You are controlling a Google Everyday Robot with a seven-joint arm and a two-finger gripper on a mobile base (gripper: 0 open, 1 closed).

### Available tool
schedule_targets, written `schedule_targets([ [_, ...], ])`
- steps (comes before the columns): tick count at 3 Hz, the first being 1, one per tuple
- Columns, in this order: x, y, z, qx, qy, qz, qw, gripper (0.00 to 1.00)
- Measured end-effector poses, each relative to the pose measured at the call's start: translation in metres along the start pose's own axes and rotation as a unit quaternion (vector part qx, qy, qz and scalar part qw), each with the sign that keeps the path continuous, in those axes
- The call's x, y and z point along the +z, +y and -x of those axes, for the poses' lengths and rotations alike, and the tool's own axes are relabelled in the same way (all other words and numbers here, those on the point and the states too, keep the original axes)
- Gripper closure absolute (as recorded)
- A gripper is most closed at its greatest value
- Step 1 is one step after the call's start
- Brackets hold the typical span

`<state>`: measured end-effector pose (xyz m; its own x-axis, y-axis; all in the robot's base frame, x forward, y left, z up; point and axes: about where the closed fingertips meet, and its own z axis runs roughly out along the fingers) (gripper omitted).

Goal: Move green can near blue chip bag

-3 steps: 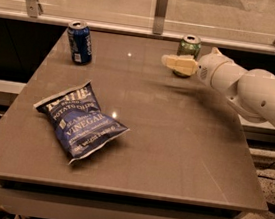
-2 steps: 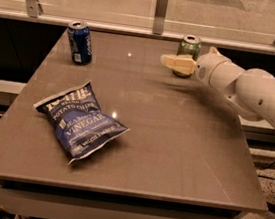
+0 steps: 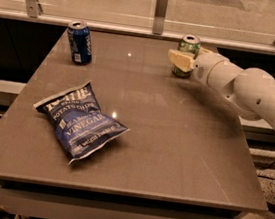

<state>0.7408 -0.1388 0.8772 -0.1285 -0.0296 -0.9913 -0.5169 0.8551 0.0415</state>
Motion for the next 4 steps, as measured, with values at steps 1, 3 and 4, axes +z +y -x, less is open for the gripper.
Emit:
schedule_targets([
  [1,0.0013,0.0018,0.0000,0.000,0.000,0.002,1.0000,0.64],
  [3,0.0041,0.0056,0.0000,0.000,0.000,0.005,1.0000,1.00],
  [4,0.0041,0.0056,0.0000,0.000,0.000,0.005,1.0000,1.00],
])
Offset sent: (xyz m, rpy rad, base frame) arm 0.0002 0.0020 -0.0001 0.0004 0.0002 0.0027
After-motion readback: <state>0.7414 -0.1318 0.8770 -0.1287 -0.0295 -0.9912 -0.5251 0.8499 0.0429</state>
